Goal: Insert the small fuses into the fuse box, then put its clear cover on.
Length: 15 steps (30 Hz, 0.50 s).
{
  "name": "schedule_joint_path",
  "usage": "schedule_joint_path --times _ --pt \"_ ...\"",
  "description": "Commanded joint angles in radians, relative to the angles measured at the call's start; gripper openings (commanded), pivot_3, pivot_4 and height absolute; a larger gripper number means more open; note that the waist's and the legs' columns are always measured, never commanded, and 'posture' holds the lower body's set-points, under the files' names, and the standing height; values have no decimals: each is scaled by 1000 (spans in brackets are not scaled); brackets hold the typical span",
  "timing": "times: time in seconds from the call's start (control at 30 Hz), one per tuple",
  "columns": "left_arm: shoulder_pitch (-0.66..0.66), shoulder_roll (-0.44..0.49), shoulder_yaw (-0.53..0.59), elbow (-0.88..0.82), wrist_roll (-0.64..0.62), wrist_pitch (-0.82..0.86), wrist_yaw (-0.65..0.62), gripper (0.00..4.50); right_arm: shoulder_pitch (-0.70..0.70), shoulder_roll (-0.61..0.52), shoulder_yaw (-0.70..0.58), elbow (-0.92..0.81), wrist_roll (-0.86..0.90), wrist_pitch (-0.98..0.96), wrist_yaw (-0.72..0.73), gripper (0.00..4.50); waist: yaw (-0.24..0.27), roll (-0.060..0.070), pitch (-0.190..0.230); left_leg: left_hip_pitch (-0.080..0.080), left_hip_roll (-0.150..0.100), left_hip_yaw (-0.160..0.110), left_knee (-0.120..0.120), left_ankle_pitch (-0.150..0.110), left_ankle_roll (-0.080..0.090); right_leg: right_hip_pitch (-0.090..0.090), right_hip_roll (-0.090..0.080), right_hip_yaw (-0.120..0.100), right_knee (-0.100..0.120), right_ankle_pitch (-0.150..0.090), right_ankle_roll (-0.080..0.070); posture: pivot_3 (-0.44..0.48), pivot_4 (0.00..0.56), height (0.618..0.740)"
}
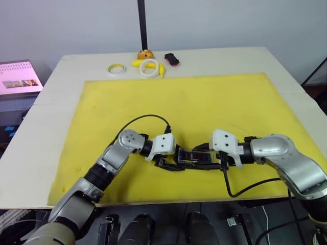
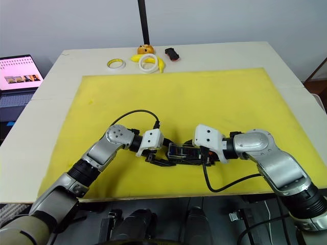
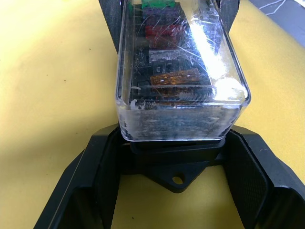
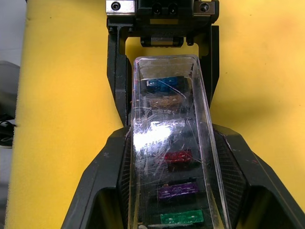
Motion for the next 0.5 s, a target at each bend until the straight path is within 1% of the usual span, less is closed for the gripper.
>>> schedule_joint_path --times 0.03,0.5 --pt "9 3 -4 13 38 0 5 2543 12 -2 -16 -25 0 7 -4 1724 0 0 0 0 0 0 0 0 0 0 0 0 0 0 0 0 150 740" --pt "3 -2 -2 23 39 -6 6 2543 15 -6 -21 -30 -2 6 -12 1724 1 0 0 0 0 0 0 0 0 0 0 0 0 0 0 0 150 740"
